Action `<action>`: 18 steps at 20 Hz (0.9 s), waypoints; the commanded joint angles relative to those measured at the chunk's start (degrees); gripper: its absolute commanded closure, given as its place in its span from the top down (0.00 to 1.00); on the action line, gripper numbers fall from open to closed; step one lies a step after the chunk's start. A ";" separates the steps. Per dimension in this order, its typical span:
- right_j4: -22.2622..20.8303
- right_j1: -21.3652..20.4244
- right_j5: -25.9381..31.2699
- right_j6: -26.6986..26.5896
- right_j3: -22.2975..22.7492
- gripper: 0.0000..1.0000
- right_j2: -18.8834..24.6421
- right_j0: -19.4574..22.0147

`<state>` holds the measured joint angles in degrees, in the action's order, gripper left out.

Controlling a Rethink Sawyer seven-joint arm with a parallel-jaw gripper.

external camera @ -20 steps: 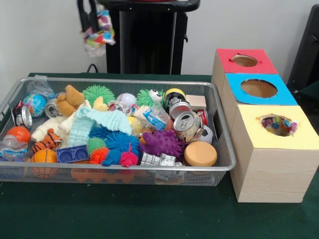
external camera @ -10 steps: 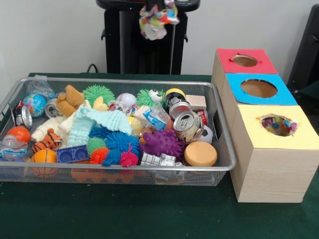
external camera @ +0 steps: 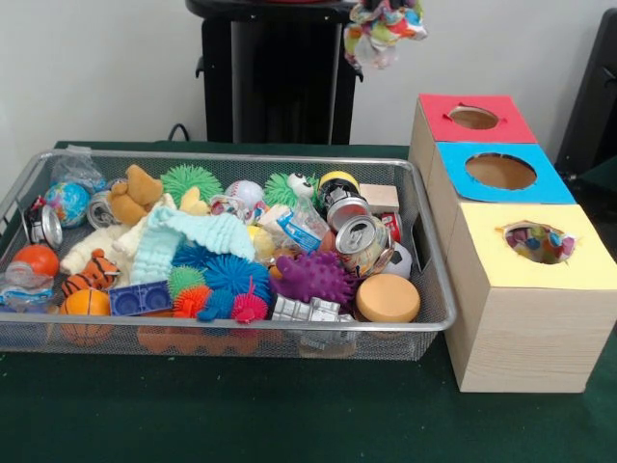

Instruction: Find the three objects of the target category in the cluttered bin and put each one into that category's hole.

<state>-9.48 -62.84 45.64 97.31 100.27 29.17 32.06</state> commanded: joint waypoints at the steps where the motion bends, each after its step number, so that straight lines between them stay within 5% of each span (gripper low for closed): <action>1: -0.09 3.63 3.23 20.46 -3.95 0.00 -7.53 -4.72; 7: -1.87 9.35 -0.41 26.61 -7.69 0.00 -13.42 -12.38; 18: -1.14 15.02 -3.89 29.95 -12.56 0.00 -18.55 -18.45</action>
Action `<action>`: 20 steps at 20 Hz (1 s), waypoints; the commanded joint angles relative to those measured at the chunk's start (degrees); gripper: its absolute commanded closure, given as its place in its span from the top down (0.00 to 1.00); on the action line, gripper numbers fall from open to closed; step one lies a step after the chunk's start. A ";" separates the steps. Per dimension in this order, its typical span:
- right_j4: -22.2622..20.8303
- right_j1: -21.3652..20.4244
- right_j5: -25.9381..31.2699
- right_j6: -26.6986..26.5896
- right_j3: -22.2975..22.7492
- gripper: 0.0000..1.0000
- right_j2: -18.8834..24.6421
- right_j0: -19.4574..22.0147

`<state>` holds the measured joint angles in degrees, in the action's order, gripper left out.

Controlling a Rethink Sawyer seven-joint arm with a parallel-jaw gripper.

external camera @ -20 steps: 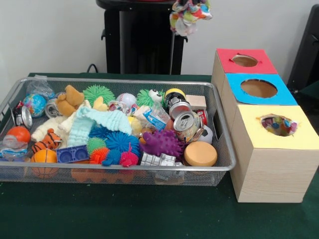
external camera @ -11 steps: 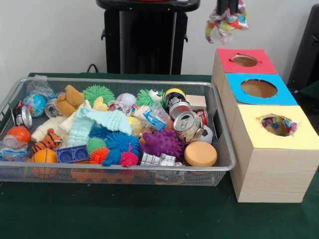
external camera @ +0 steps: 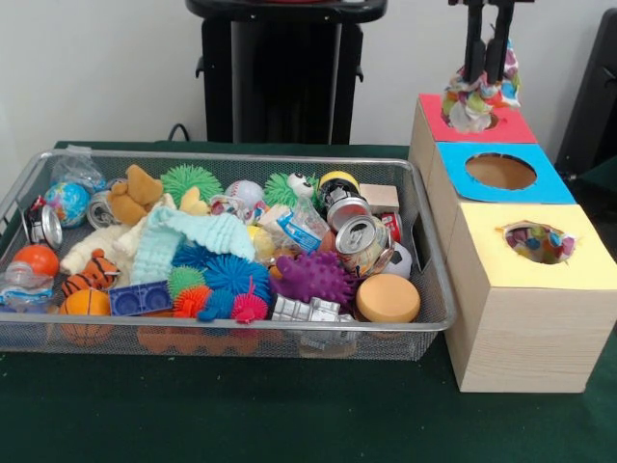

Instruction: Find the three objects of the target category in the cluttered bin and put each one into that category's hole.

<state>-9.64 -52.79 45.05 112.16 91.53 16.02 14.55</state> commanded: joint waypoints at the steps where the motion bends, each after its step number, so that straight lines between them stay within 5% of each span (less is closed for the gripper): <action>1: -0.83 5.08 -3.28 15.26 -4.13 0.00 -5.78 -1.39; 20: 3.16 11.80 6.46 17.29 -19.04 0.00 -11.82 -9.66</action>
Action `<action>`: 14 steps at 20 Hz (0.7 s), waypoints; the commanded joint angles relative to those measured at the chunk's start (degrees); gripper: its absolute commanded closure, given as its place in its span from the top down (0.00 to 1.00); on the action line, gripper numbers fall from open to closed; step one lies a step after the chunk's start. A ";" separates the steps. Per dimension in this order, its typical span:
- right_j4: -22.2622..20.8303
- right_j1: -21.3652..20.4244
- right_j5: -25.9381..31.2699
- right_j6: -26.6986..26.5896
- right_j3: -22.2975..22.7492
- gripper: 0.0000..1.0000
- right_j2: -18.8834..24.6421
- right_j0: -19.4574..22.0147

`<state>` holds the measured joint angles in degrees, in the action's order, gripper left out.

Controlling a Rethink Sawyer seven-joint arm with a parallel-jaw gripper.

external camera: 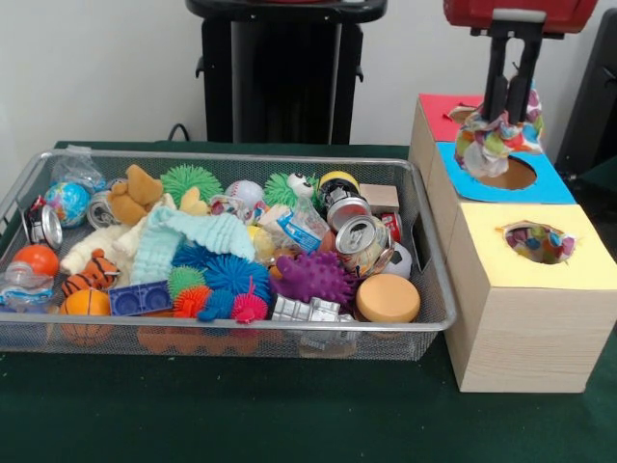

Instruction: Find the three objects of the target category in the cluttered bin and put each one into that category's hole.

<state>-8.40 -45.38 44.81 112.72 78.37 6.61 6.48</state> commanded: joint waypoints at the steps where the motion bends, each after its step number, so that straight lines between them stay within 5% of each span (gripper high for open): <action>1: 2.21 5.14 6.61 17.00 -6.50 0.00 -2.83 -1.97; 14: 4.94 10.91 5.93 15.45 -10.85 0.00 -7.66 -5.35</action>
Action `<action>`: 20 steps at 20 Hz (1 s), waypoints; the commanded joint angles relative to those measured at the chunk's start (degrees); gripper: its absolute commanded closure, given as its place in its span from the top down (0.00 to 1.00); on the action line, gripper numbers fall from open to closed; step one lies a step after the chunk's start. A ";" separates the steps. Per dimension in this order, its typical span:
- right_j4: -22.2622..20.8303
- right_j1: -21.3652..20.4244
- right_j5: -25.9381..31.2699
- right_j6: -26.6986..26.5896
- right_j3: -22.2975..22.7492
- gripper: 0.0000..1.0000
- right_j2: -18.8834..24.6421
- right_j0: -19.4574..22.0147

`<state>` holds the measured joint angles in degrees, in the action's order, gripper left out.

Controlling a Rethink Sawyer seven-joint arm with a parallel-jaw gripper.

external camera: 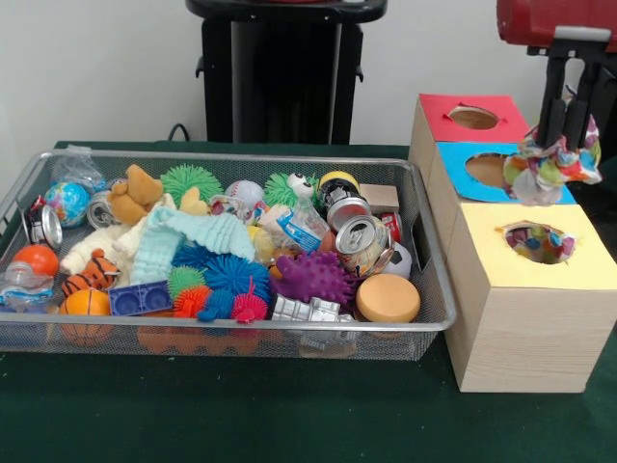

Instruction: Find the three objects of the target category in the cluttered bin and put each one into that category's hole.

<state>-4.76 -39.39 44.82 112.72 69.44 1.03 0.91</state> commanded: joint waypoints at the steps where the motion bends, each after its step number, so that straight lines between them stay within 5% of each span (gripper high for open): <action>1: 1.17 5.03 5.27 15.38 -1.03 0.00 -2.62 -0.15; 12: 2.16 8.05 0.89 12.32 0.20 0.00 -3.80 0.21; 20: 3.41 7.36 -1.90 16.51 5.06 0.00 -6.42 -2.62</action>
<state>-3.36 -32.99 44.81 112.72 68.85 -5.17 -0.95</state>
